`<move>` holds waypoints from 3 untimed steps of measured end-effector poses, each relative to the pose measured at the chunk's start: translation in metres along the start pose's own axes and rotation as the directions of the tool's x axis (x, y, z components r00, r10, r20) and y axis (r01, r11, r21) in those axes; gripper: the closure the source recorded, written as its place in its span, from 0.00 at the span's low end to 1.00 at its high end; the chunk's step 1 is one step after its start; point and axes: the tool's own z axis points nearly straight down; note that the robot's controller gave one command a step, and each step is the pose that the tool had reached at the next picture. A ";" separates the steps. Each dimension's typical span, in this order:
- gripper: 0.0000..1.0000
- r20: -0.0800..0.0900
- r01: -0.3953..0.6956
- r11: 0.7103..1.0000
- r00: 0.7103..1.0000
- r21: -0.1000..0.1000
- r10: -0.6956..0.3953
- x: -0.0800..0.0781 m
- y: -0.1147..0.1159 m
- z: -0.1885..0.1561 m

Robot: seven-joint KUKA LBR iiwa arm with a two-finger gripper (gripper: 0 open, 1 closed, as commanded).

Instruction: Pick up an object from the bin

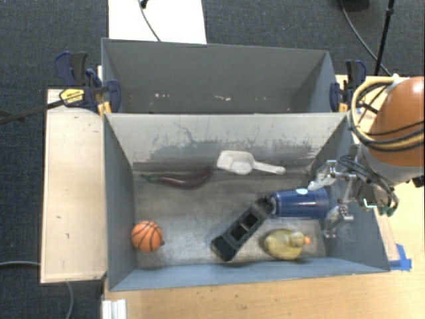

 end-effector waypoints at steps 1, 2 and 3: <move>0.00 0.008 0.003 1.000 1.000 0.002 -0.003 -0.002 0.000 -0.004; 0.00 0.017 -0.016 1.000 1.000 0.002 0.016 -0.013 0.007 0.041; 1.00 0.061 0.157 0.987 0.986 0.024 -0.158 -0.021 0.008 0.124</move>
Offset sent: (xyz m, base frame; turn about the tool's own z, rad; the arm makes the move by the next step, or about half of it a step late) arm 0.0302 0.0248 -0.1485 0.0582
